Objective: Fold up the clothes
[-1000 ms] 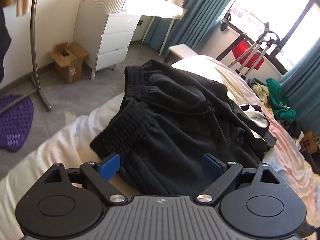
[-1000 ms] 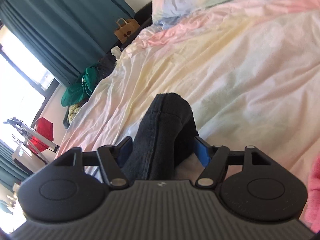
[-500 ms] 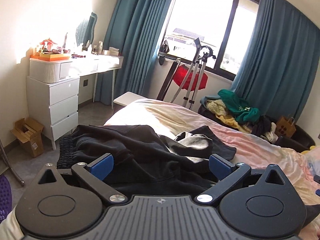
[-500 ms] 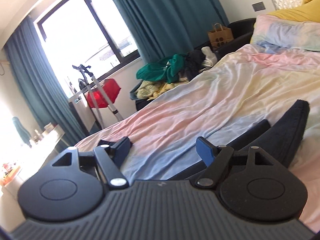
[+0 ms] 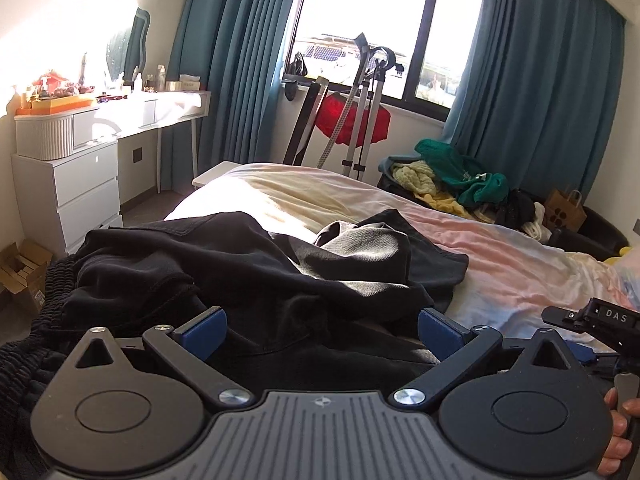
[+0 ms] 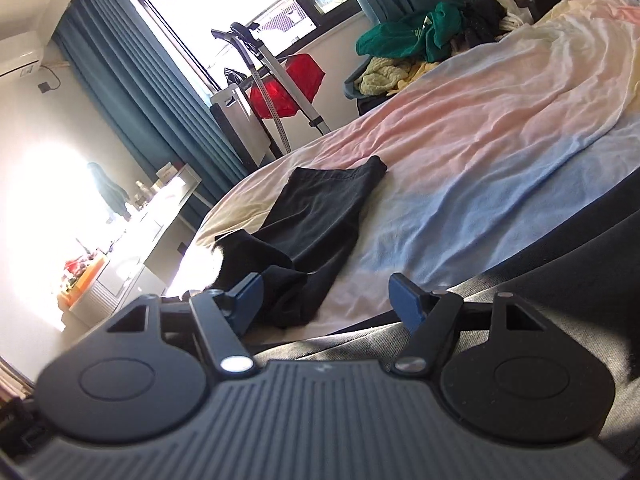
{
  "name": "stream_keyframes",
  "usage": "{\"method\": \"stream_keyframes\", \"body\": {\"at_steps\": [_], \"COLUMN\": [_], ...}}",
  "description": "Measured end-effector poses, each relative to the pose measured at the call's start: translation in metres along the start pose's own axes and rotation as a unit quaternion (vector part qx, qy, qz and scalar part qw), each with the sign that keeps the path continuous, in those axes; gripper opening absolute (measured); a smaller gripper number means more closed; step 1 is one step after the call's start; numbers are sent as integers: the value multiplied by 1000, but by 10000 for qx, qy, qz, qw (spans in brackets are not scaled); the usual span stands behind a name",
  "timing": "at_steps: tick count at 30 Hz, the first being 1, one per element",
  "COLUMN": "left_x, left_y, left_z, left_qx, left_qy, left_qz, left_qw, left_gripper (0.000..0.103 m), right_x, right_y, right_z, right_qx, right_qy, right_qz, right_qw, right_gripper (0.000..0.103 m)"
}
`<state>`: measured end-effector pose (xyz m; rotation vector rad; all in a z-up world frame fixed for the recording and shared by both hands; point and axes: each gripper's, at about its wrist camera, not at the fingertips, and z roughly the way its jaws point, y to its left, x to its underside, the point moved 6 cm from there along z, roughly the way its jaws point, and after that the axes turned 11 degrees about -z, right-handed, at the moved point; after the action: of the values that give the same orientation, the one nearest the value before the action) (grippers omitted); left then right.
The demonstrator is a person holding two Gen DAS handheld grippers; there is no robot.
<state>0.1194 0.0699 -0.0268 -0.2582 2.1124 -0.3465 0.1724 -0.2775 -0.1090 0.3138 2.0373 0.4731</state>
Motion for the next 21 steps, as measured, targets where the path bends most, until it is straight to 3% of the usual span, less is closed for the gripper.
{"method": "stream_keyframes", "body": {"at_steps": [4, 11, 13, 15, 16, 21], "left_x": [-2, -1, 3, 7, 8, 12], "left_y": [26, 55, 61, 66, 68, 71], "left_z": [30, 71, 85, 98, 103, 114], "left_qx": [-383, -71, -76, -33, -21, -61], "left_qy": [100, 238, 440, 579, 615, 683], "left_qz": [-14, -338, -398, -472, -491, -457], "left_qw": [9992, 9991, 9982, 9972, 9969, 9966], "left_gripper": [103, 103, 103, 103, 103, 103], "right_x": [-14, -30, -34, -42, -48, -79], "right_y": [-7, -16, -13, -8, -5, 11], "right_z": [70, 203, 225, 243, 241, 232], "right_qx": [253, 916, 902, 847, 915, 1247], "right_qy": [242, 410, 276, 200, 53, -679], "right_qz": [408, 601, 542, 445, 289, -492], "right_qw": [9986, 9931, 9941, 9952, 9954, 9887], "right_gripper": [66, 65, 54, 35, 19, 13]}}
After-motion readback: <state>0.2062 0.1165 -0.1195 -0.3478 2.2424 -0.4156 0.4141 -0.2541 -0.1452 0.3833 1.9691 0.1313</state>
